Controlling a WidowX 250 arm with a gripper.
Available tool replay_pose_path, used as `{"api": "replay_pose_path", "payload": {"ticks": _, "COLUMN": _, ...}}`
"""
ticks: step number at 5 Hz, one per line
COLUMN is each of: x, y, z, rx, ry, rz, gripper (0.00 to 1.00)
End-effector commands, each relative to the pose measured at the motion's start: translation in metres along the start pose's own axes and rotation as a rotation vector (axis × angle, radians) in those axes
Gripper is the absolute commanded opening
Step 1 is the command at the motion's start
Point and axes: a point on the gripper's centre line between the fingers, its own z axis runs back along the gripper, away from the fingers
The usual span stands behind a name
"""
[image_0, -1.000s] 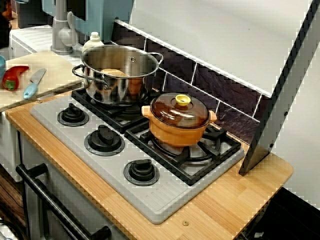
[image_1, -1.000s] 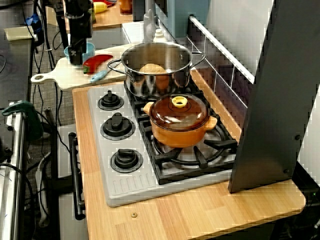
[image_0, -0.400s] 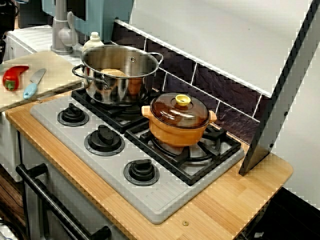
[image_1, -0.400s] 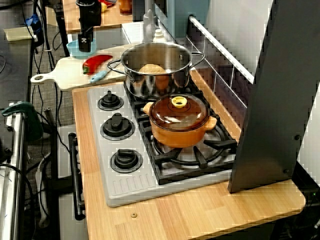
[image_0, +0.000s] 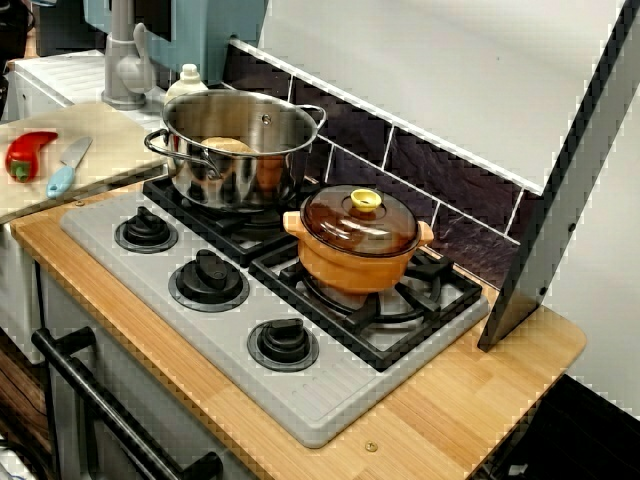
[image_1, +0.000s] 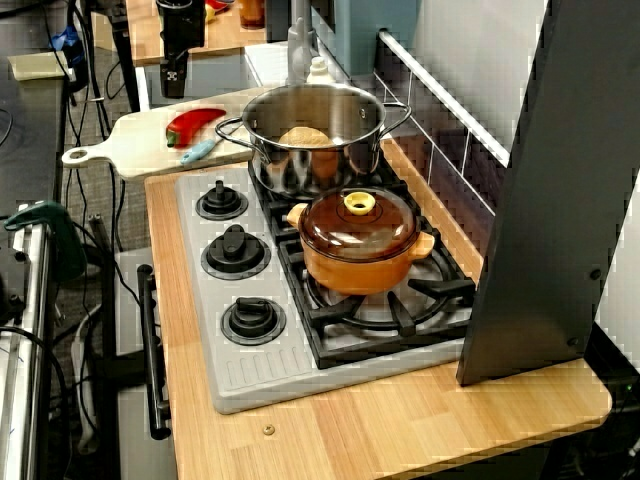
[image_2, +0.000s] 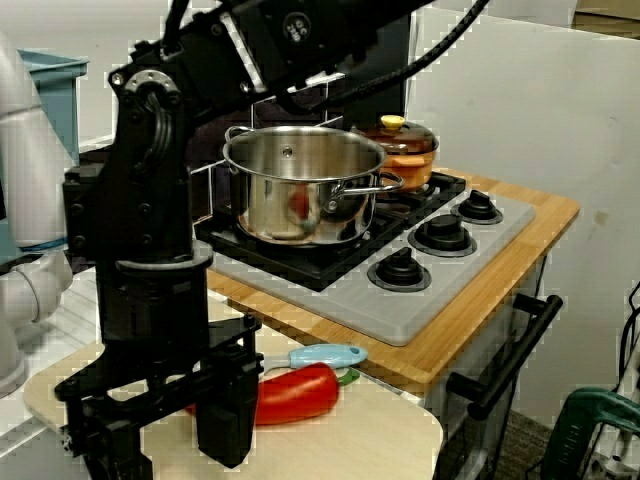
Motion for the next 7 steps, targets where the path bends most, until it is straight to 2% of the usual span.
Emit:
{"api": "replay_pose_path", "payload": {"ticks": 1, "x": 0.000, "y": 0.017, "z": 0.019, "rx": 0.014, "ry": -0.021, "rz": 0.045, "gripper": 1.00}}
{"api": "replay_pose_path", "payload": {"ticks": 2, "x": 0.000, "y": 0.007, "z": 0.031, "rx": -0.023, "ry": -0.041, "rz": 0.074, "gripper": 1.00}}
{"api": "replay_pose_path", "payload": {"ticks": 3, "x": -0.001, "y": 0.006, "z": 0.035, "rx": -0.034, "ry": -0.040, "rz": 0.118, "gripper": 1.00}}
{"api": "replay_pose_path", "payload": {"ticks": 5, "x": -0.008, "y": -0.012, "z": 0.043, "rx": -0.098, "ry": -0.035, "rz": 0.237, "gripper": 1.00}}
{"api": "replay_pose_path", "payload": {"ticks": 6, "x": -0.010, "y": -0.018, "z": 0.048, "rx": -0.114, "ry": -0.031, "rz": 0.240, "gripper": 1.00}}
{"api": "replay_pose_path", "payload": {"ticks": 7, "x": -0.015, "y": -0.022, "z": 0.055, "rx": -0.126, "ry": -0.050, "rz": 0.237, "gripper": 1.00}}
